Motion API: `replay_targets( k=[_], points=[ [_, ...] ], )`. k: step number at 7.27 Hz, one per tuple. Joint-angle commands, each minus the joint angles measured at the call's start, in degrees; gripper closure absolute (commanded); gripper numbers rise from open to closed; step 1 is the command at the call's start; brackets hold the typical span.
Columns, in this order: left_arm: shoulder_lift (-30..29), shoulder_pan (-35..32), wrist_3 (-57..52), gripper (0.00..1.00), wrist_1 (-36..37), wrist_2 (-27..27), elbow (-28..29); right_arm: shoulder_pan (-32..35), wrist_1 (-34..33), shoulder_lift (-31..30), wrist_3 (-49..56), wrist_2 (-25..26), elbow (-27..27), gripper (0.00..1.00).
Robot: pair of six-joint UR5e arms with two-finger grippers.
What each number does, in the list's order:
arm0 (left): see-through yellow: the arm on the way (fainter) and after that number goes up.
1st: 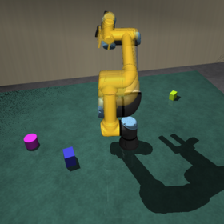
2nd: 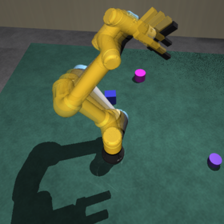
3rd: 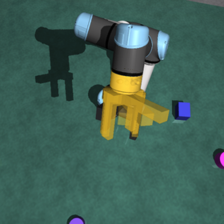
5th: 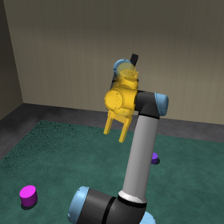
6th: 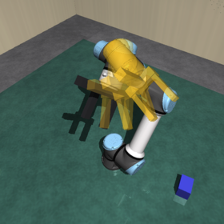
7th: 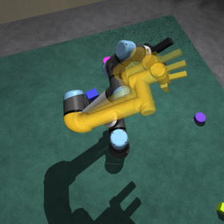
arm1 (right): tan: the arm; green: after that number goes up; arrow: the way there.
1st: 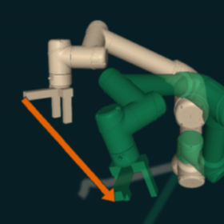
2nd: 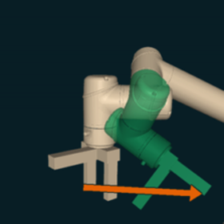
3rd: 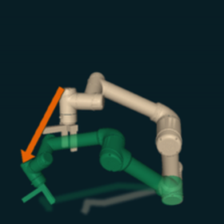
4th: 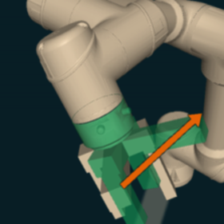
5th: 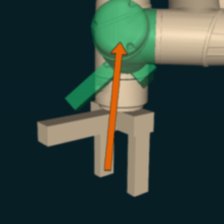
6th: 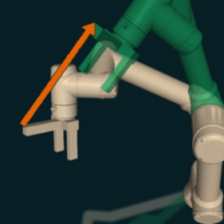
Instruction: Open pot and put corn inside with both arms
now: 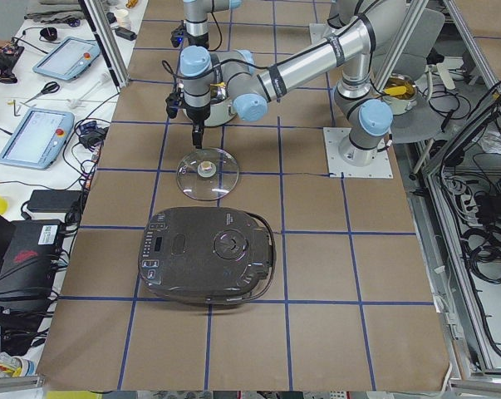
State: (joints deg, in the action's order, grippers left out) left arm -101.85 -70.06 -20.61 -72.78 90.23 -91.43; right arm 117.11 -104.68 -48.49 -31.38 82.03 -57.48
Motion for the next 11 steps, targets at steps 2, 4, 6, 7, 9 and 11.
replay_targets(
  k=[2,4,6,7,9,11],
  points=[
    [8.14,-0.86,0.13,0.00,-17.29,0.48,8.97,-0.04,-0.09,-2.04,1.67,0.67,-0.87,0.07],
    [10.08,-4.62,5.45,0.00,-17.57,0.56,8.72,-3.36,0.70,-5.81,7.69,4.78,-3.32,0.00],
    [10.28,-10.33,15.55,0.00,-17.39,-0.04,8.63,-12.38,0.70,-14.74,17.28,4.46,-13.21,0.00],
    [11.40,-14.88,19.69,0.00,-17.31,-0.40,8.89,-17.31,0.09,-19.41,20.63,4.72,-18.66,0.05],
    [10.80,-22.03,21.57,0.00,-15.56,0.65,7.50,-25.76,1.31,-28.28,27.93,5.24,-28.52,0.00],
    [12.37,-22.40,21.58,0.00,-12.56,0.92,4.95,-31.05,9.29,-35.43,28.65,5.94,-33.30,0.00]
  ],
)
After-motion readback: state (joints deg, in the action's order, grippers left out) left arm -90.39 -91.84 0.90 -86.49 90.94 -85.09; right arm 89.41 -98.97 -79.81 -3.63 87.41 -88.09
